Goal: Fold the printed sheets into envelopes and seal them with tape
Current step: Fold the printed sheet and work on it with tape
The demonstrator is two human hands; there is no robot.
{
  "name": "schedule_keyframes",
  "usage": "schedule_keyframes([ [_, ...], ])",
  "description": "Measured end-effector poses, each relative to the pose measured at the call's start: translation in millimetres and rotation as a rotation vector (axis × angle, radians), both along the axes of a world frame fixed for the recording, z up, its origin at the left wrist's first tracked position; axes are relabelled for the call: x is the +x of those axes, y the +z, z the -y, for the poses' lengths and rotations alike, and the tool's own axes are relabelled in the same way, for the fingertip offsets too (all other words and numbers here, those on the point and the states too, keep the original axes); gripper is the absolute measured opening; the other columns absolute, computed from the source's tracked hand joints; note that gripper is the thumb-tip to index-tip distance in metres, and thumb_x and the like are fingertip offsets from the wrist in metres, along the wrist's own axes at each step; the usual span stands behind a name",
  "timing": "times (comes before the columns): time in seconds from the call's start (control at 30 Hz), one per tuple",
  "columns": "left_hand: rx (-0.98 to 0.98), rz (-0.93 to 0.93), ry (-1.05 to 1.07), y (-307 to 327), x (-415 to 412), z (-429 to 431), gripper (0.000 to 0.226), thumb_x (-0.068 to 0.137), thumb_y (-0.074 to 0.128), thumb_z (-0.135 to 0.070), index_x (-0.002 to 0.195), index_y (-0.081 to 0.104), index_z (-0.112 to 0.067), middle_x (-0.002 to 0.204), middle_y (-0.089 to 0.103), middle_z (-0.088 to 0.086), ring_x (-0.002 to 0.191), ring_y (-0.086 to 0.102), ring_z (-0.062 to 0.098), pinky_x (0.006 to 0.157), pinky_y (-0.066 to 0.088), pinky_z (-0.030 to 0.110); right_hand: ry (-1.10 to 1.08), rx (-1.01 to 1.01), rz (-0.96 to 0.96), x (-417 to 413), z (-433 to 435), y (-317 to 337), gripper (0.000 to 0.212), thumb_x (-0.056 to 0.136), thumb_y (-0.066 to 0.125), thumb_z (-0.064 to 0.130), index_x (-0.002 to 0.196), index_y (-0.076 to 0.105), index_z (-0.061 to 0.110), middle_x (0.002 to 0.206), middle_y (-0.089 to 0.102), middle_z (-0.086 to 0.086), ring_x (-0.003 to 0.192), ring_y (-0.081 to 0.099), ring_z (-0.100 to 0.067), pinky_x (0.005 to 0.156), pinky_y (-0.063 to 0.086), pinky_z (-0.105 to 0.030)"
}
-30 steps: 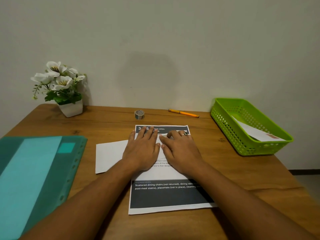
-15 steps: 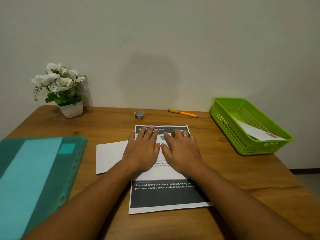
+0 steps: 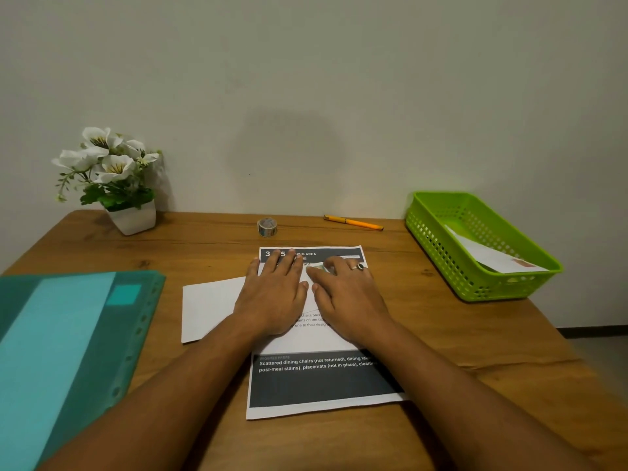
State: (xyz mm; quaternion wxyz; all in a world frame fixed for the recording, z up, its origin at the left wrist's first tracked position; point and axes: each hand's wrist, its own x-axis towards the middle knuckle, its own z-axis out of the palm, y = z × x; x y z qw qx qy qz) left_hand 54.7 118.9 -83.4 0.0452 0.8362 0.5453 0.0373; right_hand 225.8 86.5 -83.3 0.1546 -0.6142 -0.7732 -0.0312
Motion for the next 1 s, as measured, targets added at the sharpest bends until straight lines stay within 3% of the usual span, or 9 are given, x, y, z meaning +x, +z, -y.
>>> schedule_keyframes([
  [0.1, 0.001, 0.003, 0.0, -1.0, -0.2, -0.4, 0.061, 0.108, 0.015, -0.044, 0.164, 0.004, -0.022, 0.172, 0.0, -0.001, 0.158, -0.003, 0.021, 0.126, 0.002, 0.053, -0.021, -0.019, 0.029, -3.6, -2.9, 0.7, 0.044, 0.105, 0.036, 0.039, 0.144, 0.055, 0.033, 0.139, 0.055, -0.003, 0.124, 0.048, -0.025, 0.099, 0.038, -0.044],
  [0.3, 0.005, -0.003, 0.002, 1.0, 0.1, 0.5, 0.06, 0.108, 0.015, -0.043, 0.164, 0.006, -0.021, 0.172, 0.001, -0.001, 0.158, -0.003, 0.021, 0.126, 0.003, 0.053, -0.019, 0.035, -0.041, -1.3, 0.2, -0.7, 0.032, 0.103, 0.049, 0.043, 0.124, 0.07, 0.031, 0.131, 0.062, -0.001, 0.117, 0.056, -0.024, 0.094, 0.041, -0.042],
  [0.43, 0.0, 0.0, 0.006, -0.6, 0.2, -0.3, 0.061, 0.108, 0.015, -0.045, 0.164, 0.005, -0.021, 0.172, 0.0, -0.002, 0.158, -0.004, 0.02, 0.126, 0.002, 0.053, -0.131, -0.002, 0.031, -3.2, 0.8, -2.0, 0.052, 0.102, 0.035, 0.053, 0.142, 0.06, 0.031, 0.142, 0.059, -0.006, 0.126, 0.053, -0.026, 0.1, 0.041, -0.045],
  [0.53, 0.008, 0.006, 0.007, -1.5, 0.3, -0.3, 0.061, 0.108, 0.015, -0.046, 0.164, 0.006, -0.021, 0.172, 0.001, -0.002, 0.158, -0.003, 0.02, 0.126, 0.001, 0.052, -0.164, -0.019, 0.067, -4.6, 1.4, -3.0, 0.06, 0.101, 0.029, 0.056, 0.145, 0.058, 0.028, 0.145, 0.058, -0.007, 0.129, 0.052, -0.027, 0.103, 0.041, -0.046],
  [0.73, 0.004, 0.013, 0.004, -1.2, 0.5, -0.3, 0.061, 0.108, 0.015, -0.045, 0.164, 0.005, -0.021, 0.172, 0.0, -0.002, 0.158, -0.003, 0.021, 0.126, 0.001, 0.053, -0.131, -0.007, 0.021, -3.6, 4.9, 1.8, 0.047, 0.105, 0.044, 0.053, 0.132, 0.069, 0.024, 0.136, 0.065, -0.005, 0.123, 0.057, -0.025, 0.101, 0.044, -0.043],
  [0.87, 0.009, 0.016, 0.0, -2.9, -0.3, -1.4, 0.062, 0.108, 0.015, -0.045, 0.164, 0.005, -0.021, 0.172, 0.002, -0.001, 0.158, -0.003, 0.021, 0.126, 0.002, 0.053, -0.056, -0.025, -0.058, 0.0, 8.6, 3.5, 0.038, 0.107, 0.045, 0.042, 0.139, 0.063, 0.03, 0.144, 0.058, -0.003, 0.131, 0.049, -0.023, 0.106, 0.038, -0.042],
  [1.0, 0.0, 0.068, -0.009, 2.0, -2.5, 0.6, 0.06, 0.108, 0.022, -0.046, 0.163, 0.014, -0.024, 0.171, 0.009, -0.001, 0.157, 0.003, 0.021, 0.126, 0.005, 0.052, -0.055, -0.047, -0.102, 2.5, 10.2, 3.5, 0.042, 0.105, 0.045, 0.048, 0.142, 0.06, 0.033, 0.147, 0.054, -0.003, 0.135, 0.044, -0.022, 0.11, 0.035, -0.042],
])
